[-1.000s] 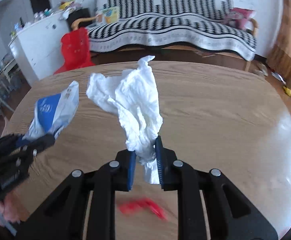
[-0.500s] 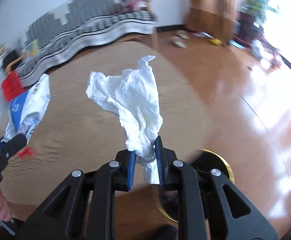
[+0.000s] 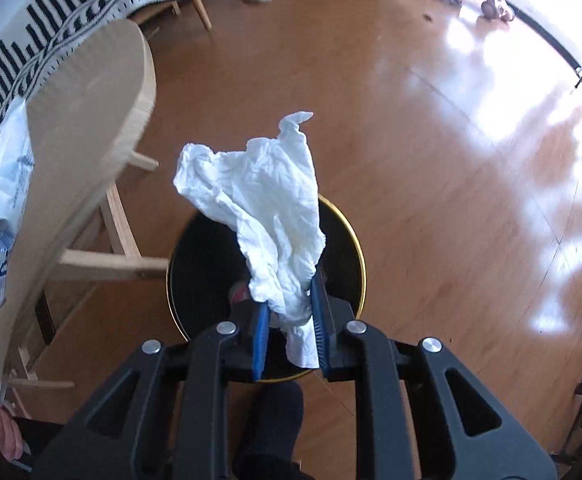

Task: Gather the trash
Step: 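Carry both items over the black bin and open both tools to drop them, then move both tools back over the last trash on the table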

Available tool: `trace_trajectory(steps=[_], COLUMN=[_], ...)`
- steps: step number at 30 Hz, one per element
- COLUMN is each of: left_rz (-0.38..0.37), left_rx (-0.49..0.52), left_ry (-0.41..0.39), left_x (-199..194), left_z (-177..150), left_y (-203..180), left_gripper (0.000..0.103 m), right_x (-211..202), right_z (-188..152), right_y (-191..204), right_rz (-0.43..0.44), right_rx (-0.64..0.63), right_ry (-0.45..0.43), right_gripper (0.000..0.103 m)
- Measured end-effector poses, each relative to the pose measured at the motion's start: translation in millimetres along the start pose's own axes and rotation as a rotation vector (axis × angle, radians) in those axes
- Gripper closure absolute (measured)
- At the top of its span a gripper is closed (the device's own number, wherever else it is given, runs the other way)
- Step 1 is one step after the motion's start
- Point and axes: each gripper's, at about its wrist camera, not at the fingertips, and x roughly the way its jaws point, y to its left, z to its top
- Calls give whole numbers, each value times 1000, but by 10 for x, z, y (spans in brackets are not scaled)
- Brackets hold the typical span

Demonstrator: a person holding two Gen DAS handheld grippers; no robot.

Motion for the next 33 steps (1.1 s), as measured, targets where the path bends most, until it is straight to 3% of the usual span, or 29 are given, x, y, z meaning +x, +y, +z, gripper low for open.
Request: trace_trajectory(steps=[8, 10, 12, 14, 21, 28, 30, 32, 33], left_rz=[-13, -14, -15, -17, -43, -97, -94, -84, -81], left_rx=[3, -1, -3, -3, 10, 12, 27, 38, 34], left_ry=[23, 26, 29, 30, 60, 121, 124, 115, 108], left_x=[95, 91, 97, 103, 218, 494, 556, 591, 599], left_z=[-23, -43, -46, -27, -37, -38, -23, -10, 1], left_y=[-2, -35, -30, -41, -122, -236, -284, -314, -315], left_gripper=[72, 72, 72, 72, 72, 71, 68, 45, 39], right_x=[32, 36, 36, 18, -130, -410, -463, -536, -546], right_z=[159, 169, 167, 166, 198, 212, 220, 250, 258], right_y=[307, 347, 385, 417, 330, 160, 129, 114, 59], right_rz=[3, 0, -6, -7, 8, 11, 9, 14, 15], right_rx=[-36, -40, -40, -40, 15, 125, 147, 163, 163], right_ry=[23, 27, 25, 14, -34, -136, -161, -184, -190], right_gripper=[83, 77, 54, 44, 41, 35, 34, 33, 33])
